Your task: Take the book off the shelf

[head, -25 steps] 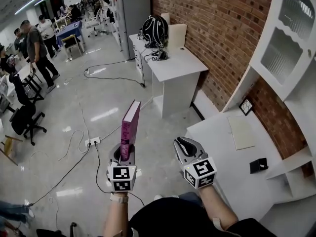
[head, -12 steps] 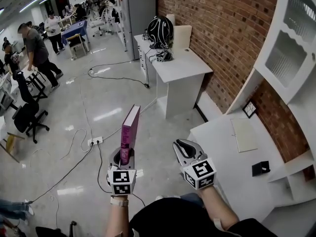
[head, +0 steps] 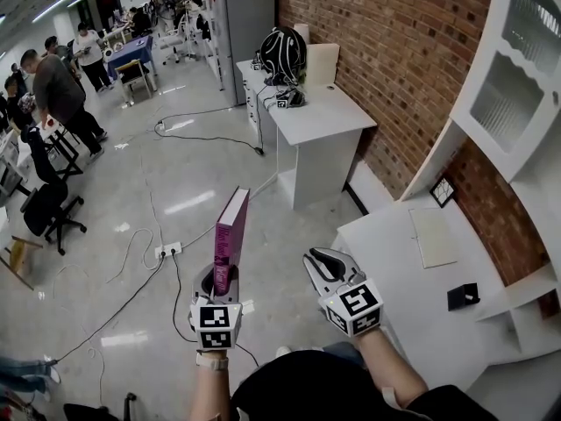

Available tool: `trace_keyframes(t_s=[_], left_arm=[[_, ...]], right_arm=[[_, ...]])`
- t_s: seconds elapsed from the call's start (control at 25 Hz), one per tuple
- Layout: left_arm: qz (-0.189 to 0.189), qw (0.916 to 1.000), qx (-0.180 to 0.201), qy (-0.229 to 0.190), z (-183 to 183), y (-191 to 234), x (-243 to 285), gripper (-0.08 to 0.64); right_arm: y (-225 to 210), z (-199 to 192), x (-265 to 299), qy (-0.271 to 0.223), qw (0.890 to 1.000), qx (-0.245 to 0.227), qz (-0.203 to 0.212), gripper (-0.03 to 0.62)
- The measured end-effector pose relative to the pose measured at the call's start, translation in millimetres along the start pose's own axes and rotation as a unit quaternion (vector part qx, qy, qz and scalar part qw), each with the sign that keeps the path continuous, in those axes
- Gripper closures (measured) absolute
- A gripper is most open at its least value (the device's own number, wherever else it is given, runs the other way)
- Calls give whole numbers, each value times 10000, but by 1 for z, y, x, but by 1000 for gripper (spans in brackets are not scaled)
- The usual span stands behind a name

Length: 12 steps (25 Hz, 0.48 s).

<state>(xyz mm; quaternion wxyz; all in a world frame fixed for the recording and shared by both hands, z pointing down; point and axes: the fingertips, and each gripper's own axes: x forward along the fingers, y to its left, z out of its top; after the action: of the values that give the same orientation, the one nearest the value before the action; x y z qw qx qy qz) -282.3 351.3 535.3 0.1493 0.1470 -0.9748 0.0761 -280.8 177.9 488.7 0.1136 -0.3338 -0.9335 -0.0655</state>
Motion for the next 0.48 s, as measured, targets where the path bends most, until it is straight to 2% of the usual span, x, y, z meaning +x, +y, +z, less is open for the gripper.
trace_keyframes(t_s=[0.48], left_arm=[[-87, 9999, -116, 38, -10, -8, -7, 422]], right_arm=[[11, -8, -6, 136, 9999, -76, 24, 537]])
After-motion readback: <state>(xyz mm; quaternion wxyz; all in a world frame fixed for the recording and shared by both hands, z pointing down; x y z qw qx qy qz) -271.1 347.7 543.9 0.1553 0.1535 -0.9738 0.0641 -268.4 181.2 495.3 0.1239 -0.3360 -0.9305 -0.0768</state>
